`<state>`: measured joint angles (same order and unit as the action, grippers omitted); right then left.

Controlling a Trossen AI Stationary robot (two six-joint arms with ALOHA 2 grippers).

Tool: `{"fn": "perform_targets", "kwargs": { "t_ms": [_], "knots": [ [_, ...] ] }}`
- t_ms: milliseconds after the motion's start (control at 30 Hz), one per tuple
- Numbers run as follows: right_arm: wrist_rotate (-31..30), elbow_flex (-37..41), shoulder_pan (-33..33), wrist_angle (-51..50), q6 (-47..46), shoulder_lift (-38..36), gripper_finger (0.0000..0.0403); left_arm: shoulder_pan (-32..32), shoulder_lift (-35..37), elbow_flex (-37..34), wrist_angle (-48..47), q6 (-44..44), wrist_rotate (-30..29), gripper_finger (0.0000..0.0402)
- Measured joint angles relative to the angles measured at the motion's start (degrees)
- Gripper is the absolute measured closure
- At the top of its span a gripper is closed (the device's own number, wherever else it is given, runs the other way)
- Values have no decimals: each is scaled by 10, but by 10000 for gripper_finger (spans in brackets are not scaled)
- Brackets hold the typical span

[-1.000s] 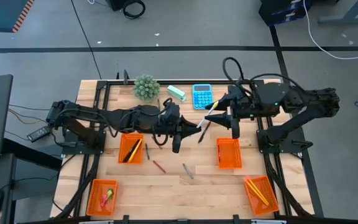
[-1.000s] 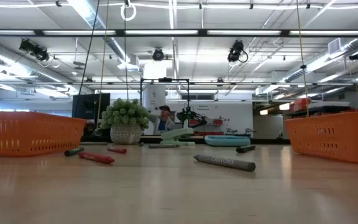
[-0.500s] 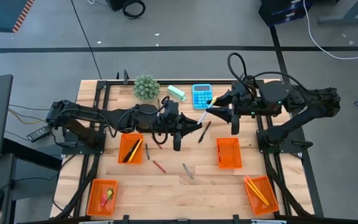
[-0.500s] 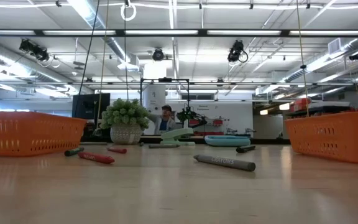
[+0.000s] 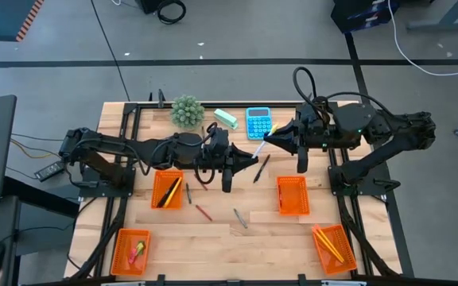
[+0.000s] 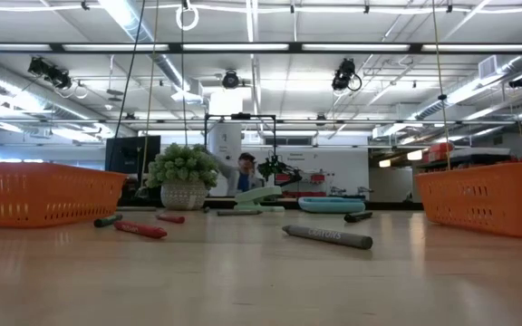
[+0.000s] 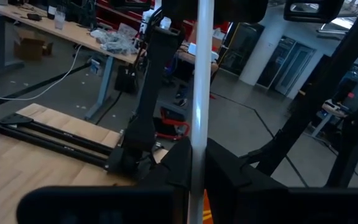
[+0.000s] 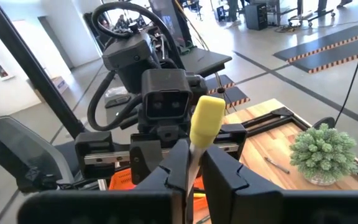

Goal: Sort crayons/erasers/pens/pencils in bins
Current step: Put the white pencil into the bottom right orange basket

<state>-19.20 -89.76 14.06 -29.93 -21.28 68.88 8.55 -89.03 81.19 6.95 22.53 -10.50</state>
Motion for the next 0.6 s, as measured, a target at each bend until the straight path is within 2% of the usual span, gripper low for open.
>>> {"fn": "perform_targets", "kwargs": {
  "t_ms": [300, 467, 600],
  "knots": [
    [0, 0, 0, -10, -5, 0, 365, 0, 0, 0, -2, 6, 0, 357],
    [14, -1, 0, -87, -34, -1, 365, 0, 0, -1, -9, 9, 0, 337],
    [20, 1, -1, -140, -62, 1, 365, 1, 7, 0, -1, -11, 22, 323]
  ]
}}
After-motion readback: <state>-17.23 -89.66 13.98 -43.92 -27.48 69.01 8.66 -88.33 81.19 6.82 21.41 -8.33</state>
